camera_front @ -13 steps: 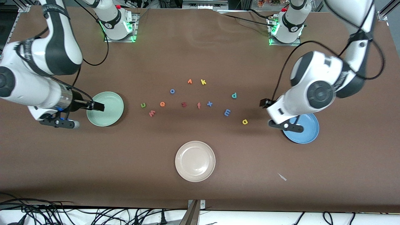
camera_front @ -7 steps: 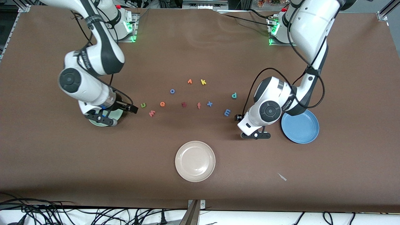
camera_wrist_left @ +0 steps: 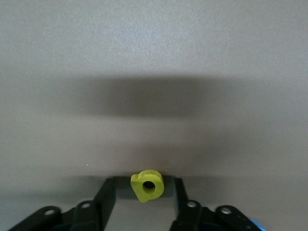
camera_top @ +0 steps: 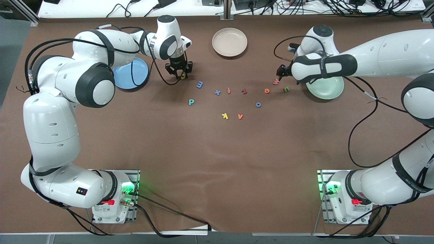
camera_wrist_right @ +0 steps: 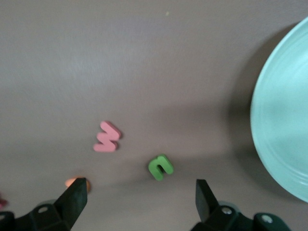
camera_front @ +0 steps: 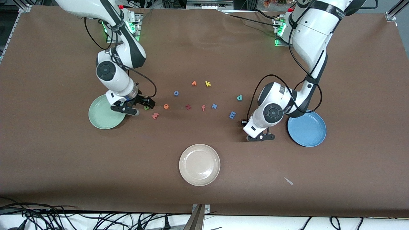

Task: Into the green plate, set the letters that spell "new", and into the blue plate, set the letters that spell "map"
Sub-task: 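Place the d in the blue plate while the right gripper grasps the n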

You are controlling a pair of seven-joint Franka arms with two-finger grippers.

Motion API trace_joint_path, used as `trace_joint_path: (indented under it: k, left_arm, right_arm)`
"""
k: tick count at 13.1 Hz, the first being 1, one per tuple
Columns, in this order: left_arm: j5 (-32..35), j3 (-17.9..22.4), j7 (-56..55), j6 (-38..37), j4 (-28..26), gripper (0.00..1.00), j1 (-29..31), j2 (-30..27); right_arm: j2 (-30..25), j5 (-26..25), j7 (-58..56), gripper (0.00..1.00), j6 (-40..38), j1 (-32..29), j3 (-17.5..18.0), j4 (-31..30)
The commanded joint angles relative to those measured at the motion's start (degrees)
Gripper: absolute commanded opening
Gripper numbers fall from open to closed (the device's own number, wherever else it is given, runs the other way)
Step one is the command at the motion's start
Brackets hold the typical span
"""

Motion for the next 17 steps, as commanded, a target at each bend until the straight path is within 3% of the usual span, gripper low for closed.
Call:
trace_joint_path:
  k: [1,4,8,11,14,17]
  left_arm:
    - [-0.8,0.3,-0.5,2.0,-2.2,0.27,-0.5,-1.5]
    - [-0.5,0.3,-0.2,1.5,-1.9,0.0,-0.4,-1.8]
    - [-0.2,1.0,1.2,-9.2,0.6,0.01,1.2,-7.6]
    - [-0.1,1.0,11.0,-14.5,0.6,0.01,7.7,-9.8]
    - [2.0,1.1,25.7,-14.6,0.6,0.03,15.7,-9.4]
    - [9.3,1.0,28.0,-11.1,-0.2,0.06,19.1,-6.4]
  right_arm:
    - [1.2,-1.8,-9.7,1.0,1.5,-0.1,0.1,-0.7]
    - [1.6,-1.8,-18.0,1.0,3.3,-0.2,-0.3,-1.1]
    - [4.9,-1.9,-29.2,0.99,5.7,-0.6,-1.8,-1.0]
    - [5.7,-1.9,-30.6,0.92,5.7,-0.6,-1.8,-0.8]
    - [5.9,-1.9,-30.7,0.76,5.7,-0.3,-1.8,-0.5]
    - [7.0,-1.9,-30.7,0.7,7.1,0.0,-1.8,-0.5]
